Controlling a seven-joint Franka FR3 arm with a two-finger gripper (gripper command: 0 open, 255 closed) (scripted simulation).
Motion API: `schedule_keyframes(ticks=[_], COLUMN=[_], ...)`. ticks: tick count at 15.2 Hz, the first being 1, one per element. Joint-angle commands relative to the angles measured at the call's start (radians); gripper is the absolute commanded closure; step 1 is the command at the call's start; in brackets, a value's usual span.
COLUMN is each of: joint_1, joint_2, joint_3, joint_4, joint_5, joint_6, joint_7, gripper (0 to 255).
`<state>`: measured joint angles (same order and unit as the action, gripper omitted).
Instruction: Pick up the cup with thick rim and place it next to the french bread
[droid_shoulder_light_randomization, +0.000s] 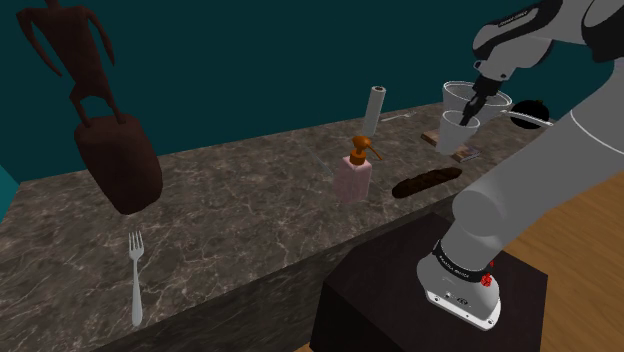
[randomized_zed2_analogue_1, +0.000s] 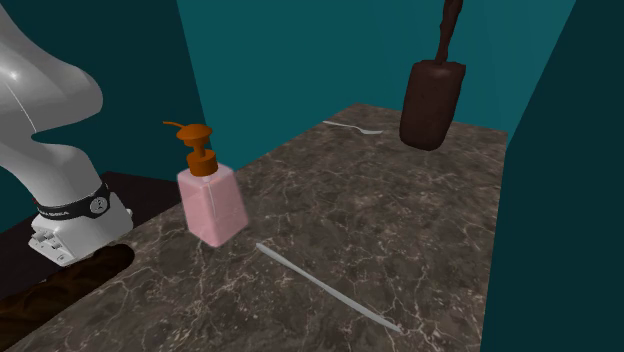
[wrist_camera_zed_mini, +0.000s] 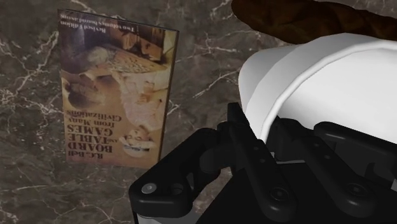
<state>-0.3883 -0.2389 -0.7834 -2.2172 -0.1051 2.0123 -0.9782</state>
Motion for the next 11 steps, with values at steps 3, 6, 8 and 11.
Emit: schedule_keyframes(ticks=[3, 6, 8, 11], joint_1=[0.004, 0.008, 0.011, 0.016], joint_2=[0.026, 0.049, 0.066, 0.097], joint_3=[-0.014, -0.025, -0.033, -0.045], joint_4=[-0.035, -0.06, -0.075, -0.098], joint_5=[0.015, 0.029, 0.041, 0.065], joint_6=[0.057, 0.099, 0.127, 0.173], joint_7=[-0.016, -0.03, -0.041, -0.062], gripper=[255, 255, 255, 255])
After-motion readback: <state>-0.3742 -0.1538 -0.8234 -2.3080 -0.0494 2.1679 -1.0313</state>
